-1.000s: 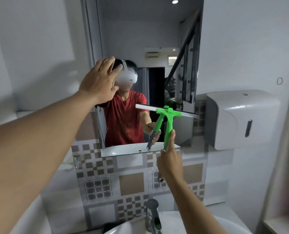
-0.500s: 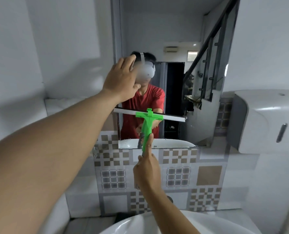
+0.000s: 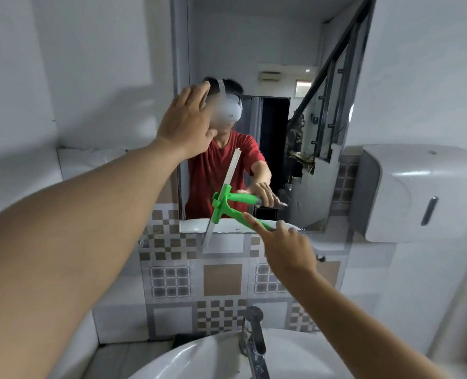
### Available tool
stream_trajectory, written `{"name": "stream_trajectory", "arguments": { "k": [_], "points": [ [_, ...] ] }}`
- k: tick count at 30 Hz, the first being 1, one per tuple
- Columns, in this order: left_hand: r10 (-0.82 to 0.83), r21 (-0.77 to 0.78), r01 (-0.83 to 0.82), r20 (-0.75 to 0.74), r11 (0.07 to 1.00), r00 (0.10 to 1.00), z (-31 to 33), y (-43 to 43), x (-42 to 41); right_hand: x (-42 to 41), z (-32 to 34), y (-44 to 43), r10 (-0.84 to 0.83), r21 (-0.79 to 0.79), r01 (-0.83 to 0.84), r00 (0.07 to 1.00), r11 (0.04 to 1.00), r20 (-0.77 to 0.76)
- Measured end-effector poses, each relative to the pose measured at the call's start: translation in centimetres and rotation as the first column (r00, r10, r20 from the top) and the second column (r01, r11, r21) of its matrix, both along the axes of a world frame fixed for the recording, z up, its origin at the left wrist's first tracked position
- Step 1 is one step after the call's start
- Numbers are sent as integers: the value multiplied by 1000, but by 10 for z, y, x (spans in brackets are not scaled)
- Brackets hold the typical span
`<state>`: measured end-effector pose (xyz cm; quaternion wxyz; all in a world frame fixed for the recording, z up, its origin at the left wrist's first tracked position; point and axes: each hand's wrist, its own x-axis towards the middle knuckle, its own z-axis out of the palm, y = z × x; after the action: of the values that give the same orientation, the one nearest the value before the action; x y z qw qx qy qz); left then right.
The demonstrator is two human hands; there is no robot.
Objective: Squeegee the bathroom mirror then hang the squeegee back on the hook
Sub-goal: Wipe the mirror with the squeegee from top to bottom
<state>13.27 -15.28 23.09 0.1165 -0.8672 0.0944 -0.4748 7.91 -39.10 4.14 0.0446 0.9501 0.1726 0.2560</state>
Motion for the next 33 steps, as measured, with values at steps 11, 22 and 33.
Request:
{"name": "stream_trajectory", "arguments": {
  "k": [11,22,33],
  "points": [
    [11,-36,-10,46,999,999,-27,-10,-6,17,10,-89,-126,-129,146,980,981,156],
    [-23,-79,16,-88,997,996,-97,-37,1,12,-20,-105,-248,343,253,967,905,-57],
    [-18,-135,6,-90,991,996,-106,-44,8,15,-64,-72,-163,572,273,958,774,-236]
  ]
}}
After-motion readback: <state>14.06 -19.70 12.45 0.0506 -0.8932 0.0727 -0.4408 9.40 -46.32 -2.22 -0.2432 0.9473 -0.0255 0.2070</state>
